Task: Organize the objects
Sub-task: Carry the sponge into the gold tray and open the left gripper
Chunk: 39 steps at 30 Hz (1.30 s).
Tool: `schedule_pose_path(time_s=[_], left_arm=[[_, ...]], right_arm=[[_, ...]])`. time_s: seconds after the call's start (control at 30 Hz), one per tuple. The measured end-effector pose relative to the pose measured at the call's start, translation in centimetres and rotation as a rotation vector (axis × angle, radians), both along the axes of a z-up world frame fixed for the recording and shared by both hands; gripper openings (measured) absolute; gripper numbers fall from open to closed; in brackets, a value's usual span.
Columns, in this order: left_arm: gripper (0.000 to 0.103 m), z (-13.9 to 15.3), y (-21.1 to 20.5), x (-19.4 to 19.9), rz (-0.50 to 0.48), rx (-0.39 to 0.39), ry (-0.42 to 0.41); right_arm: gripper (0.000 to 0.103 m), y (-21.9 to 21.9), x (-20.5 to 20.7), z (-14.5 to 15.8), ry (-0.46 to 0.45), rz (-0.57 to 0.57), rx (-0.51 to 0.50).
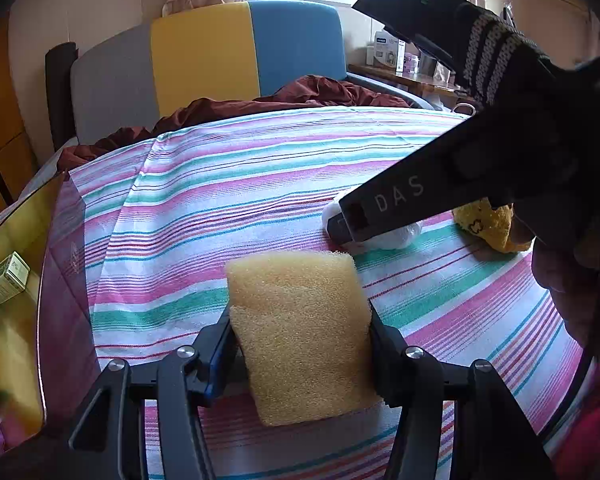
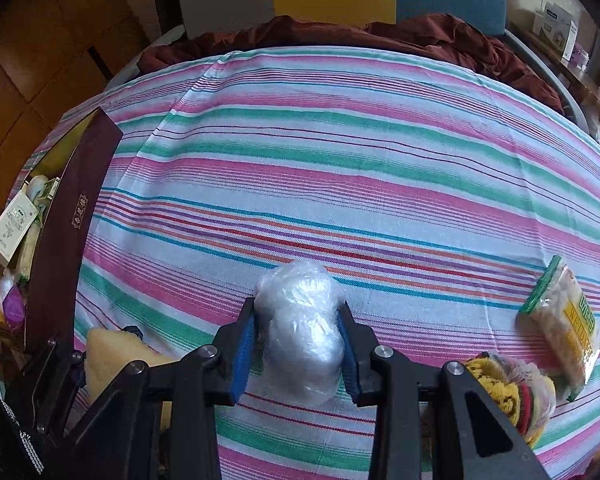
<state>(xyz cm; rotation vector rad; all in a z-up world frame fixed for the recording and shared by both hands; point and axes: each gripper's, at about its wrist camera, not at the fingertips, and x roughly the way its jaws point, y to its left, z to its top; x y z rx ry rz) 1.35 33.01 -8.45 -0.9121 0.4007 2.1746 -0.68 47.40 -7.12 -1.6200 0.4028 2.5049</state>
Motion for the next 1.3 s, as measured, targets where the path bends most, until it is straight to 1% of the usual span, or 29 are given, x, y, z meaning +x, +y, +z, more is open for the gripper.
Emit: schedule_pose_path(time_s=[0.1, 0.23, 0.3, 0.43, 0.57, 0.7, 0.83, 0.9, 0.97, 1.0, 1.13, 1.23, 1.3], left_arm=[[0.054, 0.4, -0.3, 0.1, 0.006, -0.009, -0.017], [0.053, 1.2, -1.4, 0.8, 0.009, -0.015, -0.027], [0.053, 2.1, -2.2, 1.3, 0.006, 0.008, -0.032], [0.053, 4.7, -4.4, 1.9, 0.018, 0.046, 0.001], [0.053, 7.2, -8.1, 0.8, 0.099, 0.096, 0.003], [0.054, 8.7, -12.6, -2.2, 0.242, 0.115, -0.011], [0.054, 8.1, -17.0, -5.8, 0.362, 0.124, -0.093], [0.054, 7.2, -18.7, -7.7, 0.424, 0.105, -0.148], [0.054, 6.4, -20.0, -8.9, 0.474, 0.107, -0.195], [0.054, 6.0, -20.5, -9.2, 0.488, 0.111, -0.213], [0.055, 4.9, -20.8, -10.1, 0.517, 0.073, -0.231], [0.059, 3.9, -20.7, -10.4, 0.533, 0.044, -0.254], [0.061, 3.4, -20.8, -10.4, 0.541, 0.039, -0.265]], right_arm=[[0.036, -0.1, -0.1, 0.0, 0.0, 0.004, 0.002], [0.036, -0.3, -0.2, -0.1, 0.0, 0.011, 0.008], [0.036, -0.6, -0.4, -0.2, 0.0, 0.015, 0.016], [0.036, -1.0, -0.4, -0.3, 0.003, 0.026, 0.044], [0.036, -1.2, -0.3, -0.3, 0.004, 0.033, 0.066], [0.036, -1.2, -0.2, -0.2, 0.004, 0.035, 0.071], [0.036, -1.3, -0.3, -0.2, 0.005, 0.035, 0.081], [0.036, -1.3, -0.2, -0.2, 0.005, 0.032, 0.08], [0.036, -1.4, -0.2, -0.3, 0.004, 0.033, 0.083], [0.036, -1.4, -0.2, -0.3, 0.004, 0.033, 0.083], [0.036, -1.3, -0.2, -0.3, 0.004, 0.033, 0.083], [0.036, -1.3, -0.2, -0.3, 0.003, 0.034, 0.085], [0.036, -1.3, -0.2, -0.3, 0.003, 0.034, 0.086]])
